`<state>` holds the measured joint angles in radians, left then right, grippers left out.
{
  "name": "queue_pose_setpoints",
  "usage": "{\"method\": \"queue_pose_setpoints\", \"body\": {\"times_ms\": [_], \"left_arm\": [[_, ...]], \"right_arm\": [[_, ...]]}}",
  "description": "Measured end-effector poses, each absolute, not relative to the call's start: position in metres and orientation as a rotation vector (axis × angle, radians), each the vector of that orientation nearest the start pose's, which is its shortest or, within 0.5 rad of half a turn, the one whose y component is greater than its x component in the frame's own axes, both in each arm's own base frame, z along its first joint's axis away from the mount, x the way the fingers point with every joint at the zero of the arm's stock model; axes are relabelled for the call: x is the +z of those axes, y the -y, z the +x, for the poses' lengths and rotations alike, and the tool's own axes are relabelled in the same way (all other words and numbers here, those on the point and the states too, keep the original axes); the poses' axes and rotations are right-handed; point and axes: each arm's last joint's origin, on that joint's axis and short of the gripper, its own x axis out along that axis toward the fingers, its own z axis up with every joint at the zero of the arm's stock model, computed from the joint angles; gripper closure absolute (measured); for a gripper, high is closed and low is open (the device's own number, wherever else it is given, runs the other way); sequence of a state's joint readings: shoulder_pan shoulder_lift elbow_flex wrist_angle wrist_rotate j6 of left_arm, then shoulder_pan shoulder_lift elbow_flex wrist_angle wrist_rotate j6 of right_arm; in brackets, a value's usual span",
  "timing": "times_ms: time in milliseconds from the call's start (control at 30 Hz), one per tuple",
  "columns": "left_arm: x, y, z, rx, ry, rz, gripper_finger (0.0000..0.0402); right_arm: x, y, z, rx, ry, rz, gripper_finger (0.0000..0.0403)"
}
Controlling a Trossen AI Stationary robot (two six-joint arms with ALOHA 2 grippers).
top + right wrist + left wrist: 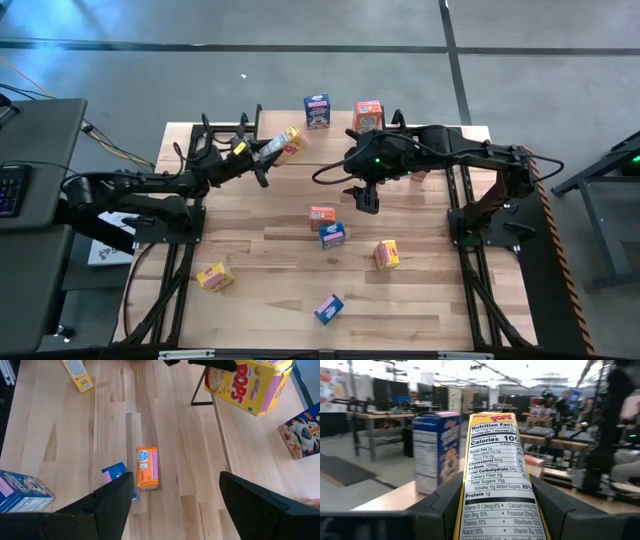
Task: Stack cereal on shelf
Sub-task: Put the bottom right yellow cereal box on the shelf
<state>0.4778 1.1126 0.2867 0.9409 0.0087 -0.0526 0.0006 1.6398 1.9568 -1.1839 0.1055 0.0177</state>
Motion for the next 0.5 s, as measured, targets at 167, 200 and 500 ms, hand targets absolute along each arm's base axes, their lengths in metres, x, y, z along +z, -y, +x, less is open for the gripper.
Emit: {"method": "queue_pose_setpoints", "body": {"times_ms": [167, 200, 500], "left_arm": [[0.215, -0.092, 0.188, 0.365, 0.154, -0.043, 0.0233], [0.215, -0.090, 0.188, 0.344, 0.161, -0.037, 0.0233], [0.223, -0.070, 0.195, 0.214, 0.225, 0.035, 0.0233]], "right_arm": [[0.427, 0.003, 0.315, -0.106, -0.865, -0.029, 0.0114], [0.427, 0.003, 0.315, -0.106, -0.865, -0.029, 0.0114], [0.430, 0.003, 0.318, -0.107, -0.818, -0.027, 0.0114]]}}
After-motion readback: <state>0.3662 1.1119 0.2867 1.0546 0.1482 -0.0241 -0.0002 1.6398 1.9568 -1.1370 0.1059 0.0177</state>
